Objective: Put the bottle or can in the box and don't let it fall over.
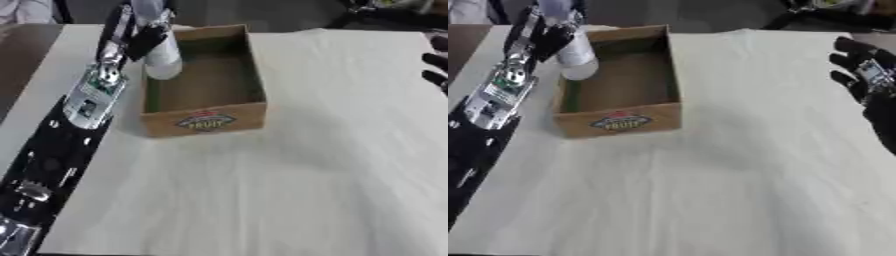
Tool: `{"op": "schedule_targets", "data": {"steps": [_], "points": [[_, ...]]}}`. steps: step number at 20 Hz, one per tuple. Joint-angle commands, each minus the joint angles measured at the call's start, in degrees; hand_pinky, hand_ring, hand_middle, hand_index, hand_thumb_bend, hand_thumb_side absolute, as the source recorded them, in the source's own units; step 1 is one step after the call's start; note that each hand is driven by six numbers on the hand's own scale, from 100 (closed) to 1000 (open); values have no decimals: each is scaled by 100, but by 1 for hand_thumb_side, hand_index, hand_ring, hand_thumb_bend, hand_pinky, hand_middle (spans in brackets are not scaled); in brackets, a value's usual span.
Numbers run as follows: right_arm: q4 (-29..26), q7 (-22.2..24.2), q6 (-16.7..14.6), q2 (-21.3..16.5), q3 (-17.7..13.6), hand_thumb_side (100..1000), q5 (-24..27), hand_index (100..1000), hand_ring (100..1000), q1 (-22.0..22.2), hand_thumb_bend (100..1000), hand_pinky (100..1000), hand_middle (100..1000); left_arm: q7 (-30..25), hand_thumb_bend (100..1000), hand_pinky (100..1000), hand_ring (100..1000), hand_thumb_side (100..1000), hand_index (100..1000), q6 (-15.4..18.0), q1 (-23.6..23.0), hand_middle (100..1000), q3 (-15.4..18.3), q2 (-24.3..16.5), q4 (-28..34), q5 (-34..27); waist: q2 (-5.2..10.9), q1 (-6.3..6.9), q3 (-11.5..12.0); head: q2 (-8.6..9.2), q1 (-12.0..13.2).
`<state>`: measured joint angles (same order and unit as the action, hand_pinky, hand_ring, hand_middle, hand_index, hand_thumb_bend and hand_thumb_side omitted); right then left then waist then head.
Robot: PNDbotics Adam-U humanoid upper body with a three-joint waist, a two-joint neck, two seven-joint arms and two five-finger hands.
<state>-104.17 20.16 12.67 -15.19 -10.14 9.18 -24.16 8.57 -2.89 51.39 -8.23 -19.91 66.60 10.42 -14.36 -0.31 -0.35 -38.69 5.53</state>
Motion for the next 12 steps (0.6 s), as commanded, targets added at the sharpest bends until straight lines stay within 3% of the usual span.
{"op": "schedule_targets", "data": {"steps": [1,9,12], "points": [[-116,32,-2,-51,13,588,-5,838,1000,-81,100,1000,1000,58,100,1000,757,672,209,106,193,628,34,-24,-50,-62,91,-1,-18,57,31],[-122,63,3,-20,39,589,2,838,1000,-119,100,1000,1000,-47,100,1000,778,672,230,248,311,649,-10,74,-251,-85,62,-5,-84,60,89],[-126,77,5,-12,50,588,2,838,1000,-125,100,1000,1000,-168,100,1000,881,672,387,266,329,779,-33,105,-304,-83,56,-2,-96,53,101]]}}
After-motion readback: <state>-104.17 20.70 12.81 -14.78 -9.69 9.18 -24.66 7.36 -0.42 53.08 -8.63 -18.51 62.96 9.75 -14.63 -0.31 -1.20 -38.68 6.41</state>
